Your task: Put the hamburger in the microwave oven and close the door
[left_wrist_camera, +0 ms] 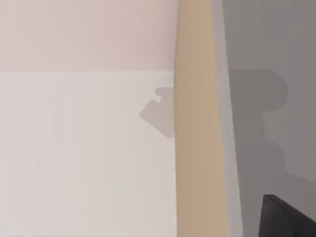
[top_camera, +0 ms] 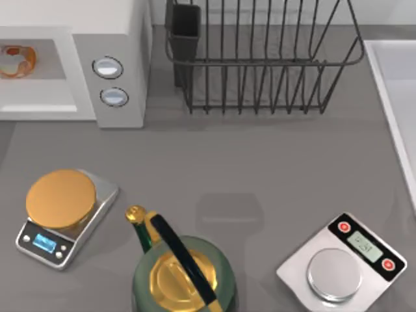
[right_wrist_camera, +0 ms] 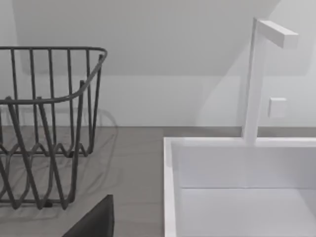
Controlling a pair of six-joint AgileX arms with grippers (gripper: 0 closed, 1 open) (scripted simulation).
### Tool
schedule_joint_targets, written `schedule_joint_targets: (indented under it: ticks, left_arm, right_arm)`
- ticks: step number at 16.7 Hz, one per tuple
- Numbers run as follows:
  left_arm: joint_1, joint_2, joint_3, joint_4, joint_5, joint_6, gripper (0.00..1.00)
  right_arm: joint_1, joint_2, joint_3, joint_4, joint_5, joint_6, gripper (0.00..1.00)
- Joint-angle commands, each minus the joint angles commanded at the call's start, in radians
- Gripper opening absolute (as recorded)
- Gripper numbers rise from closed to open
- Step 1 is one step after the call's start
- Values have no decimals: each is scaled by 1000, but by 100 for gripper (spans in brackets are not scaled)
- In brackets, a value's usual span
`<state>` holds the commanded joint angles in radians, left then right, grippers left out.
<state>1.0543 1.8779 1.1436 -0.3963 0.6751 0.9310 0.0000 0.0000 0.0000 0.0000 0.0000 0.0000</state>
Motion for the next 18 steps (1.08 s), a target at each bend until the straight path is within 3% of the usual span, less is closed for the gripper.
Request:
schedule_joint_targets:
  ticks: [7, 14, 18]
  left_arm:
    - [-13, -14, -25, 19, -4, -10, 0]
    - [-142, -249, -333, 157, -68, -153, 0]
    - [-175, -309, -395, 196, -84, -190, 0]
  right_arm:
    - [0, 0, 0, 0, 0, 0, 100]
    - [0, 0, 0, 0, 0, 0, 100]
    - [0, 0, 0, 0, 0, 0, 100]
